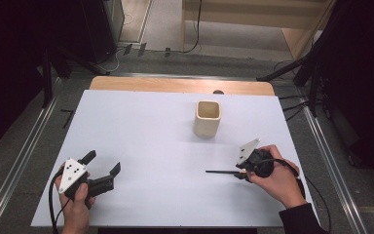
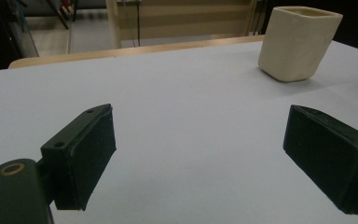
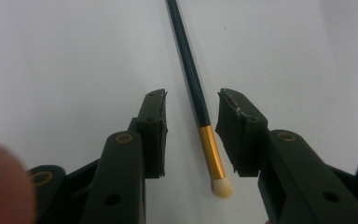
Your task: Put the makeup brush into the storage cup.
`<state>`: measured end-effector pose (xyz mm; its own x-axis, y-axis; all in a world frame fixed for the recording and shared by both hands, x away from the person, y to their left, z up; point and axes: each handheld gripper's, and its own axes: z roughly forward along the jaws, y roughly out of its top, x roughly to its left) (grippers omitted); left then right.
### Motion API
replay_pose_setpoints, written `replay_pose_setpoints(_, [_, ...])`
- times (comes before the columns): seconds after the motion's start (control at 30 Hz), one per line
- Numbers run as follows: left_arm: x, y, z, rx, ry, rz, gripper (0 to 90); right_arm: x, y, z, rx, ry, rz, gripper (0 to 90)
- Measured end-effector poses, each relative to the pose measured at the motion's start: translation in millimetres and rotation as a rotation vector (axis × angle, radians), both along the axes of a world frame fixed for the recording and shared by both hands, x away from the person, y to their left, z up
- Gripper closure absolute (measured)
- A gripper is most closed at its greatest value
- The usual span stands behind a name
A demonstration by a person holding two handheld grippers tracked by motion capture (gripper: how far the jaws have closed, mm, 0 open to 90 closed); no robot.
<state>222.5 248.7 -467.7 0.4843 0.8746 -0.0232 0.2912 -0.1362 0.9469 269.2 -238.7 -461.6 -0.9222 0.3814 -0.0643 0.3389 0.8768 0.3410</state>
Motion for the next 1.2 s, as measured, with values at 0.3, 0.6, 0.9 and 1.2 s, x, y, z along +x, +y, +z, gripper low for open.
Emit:
replay_pose_setpoints(0.3, [0.0,0.1,-0.2,0.0,0.002,-0.004,9.7,6.4,7.0,-4.2,-0.047,0.01,0.016,71.7])
replay_pose_setpoints(0.6, [-0.3,-0.2,-0.3,-0.001,0.004,-0.007,9.7,13.3,12.0,-12.0,-0.104,0.026,0.036,75.8])
replay_pose_setpoints(0.9, [-0.2,-1.1,-0.7,0.002,0.004,-0.009,9.7,15.9,12.0,-17.0,-0.124,0.044,0.044,77.9])
replay_pose_setpoints(1.2, [-0.2,-1.7,-1.0,0.003,0.005,-0.013,9.7,18.3,12.3,-20.4,-0.122,0.069,0.05,81.5])
